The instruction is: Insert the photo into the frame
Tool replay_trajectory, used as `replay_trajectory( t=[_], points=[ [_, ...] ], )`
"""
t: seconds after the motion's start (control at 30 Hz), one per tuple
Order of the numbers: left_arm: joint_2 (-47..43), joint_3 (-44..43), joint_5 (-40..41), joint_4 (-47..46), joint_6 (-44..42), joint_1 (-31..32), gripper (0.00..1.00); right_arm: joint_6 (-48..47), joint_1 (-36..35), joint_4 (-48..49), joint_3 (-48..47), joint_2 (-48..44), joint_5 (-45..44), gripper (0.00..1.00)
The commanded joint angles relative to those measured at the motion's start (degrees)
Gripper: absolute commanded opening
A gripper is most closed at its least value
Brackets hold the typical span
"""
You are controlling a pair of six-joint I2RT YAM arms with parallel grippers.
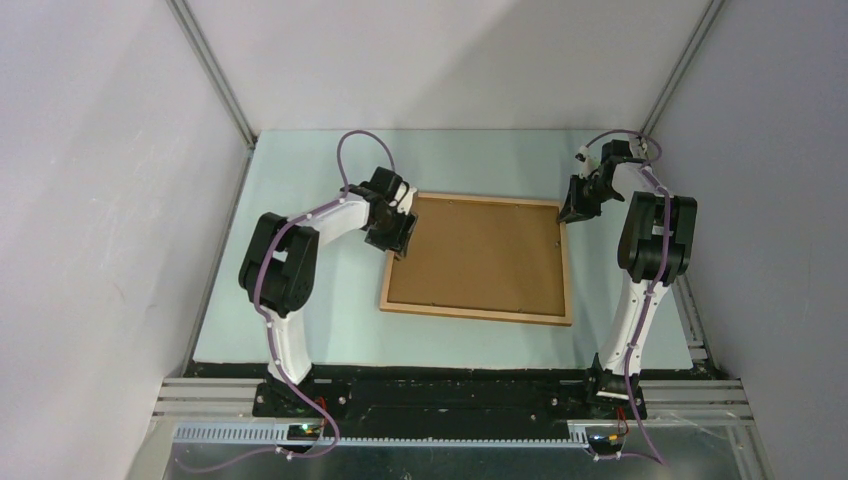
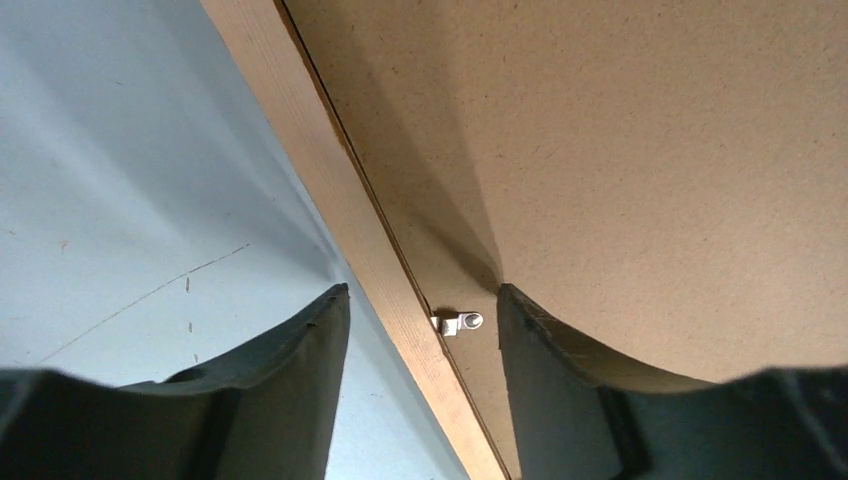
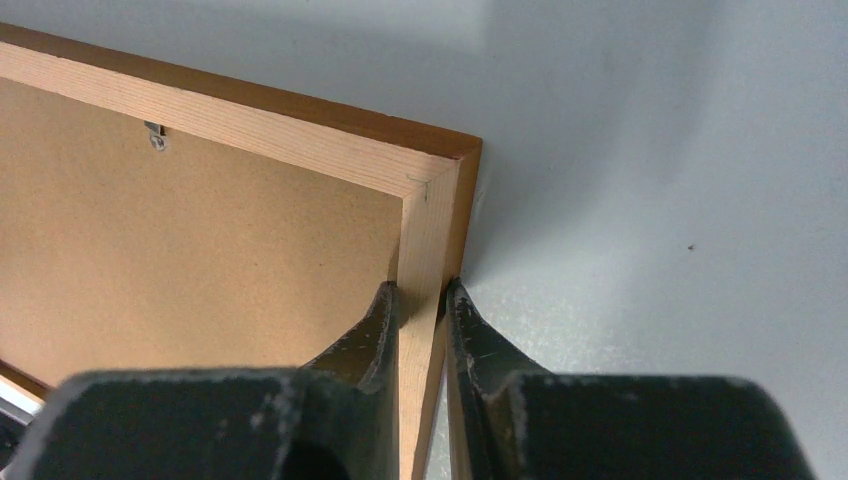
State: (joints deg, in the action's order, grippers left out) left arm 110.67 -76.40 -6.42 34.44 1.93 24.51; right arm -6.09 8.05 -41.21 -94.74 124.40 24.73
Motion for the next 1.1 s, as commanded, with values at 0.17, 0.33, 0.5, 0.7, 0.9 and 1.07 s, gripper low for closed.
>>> replay_trajectory(
  t=[0.17, 0.33, 0.5, 0.7, 0.9, 1.07],
  points=[
    [1.2, -4.0, -1.4, -1.8, -0.7, -2.2, 0.68, -1.0, 0.1, 2.2, 0.8, -2.6, 3.3, 0.28],
    [4.8, -7.4, -1.4, -1.9, 0.2, -2.4, 0.63, -1.2, 0.4, 2.8, 1.8, -4.1, 3.6, 0.51],
    [7.2, -9.9, -1.2, -1.9, 1.1, -2.6, 0.49, -1.8, 1.5, 2.9, 3.3, -6.2, 4.8, 0.62],
    [8.2, -10.4, -2.5, -2.0, 2.2, -3.7, 0.34, -3.4, 3.8, 2.6, 6.4, -9.3, 7.3, 0.67],
    [7.6, -9.2, -3.3, -2.4, 2.8, -4.3, 0.22, -4.4, 4.2, 3.4, 11.7, -12.6, 5.4, 0.69],
    [7.5, -8.3, -3.4, -2.7, 3.5, -4.5, 0.03, -4.5, 3.6, 3.8, 15.1, -13.4, 2.7, 0.69]
  ],
)
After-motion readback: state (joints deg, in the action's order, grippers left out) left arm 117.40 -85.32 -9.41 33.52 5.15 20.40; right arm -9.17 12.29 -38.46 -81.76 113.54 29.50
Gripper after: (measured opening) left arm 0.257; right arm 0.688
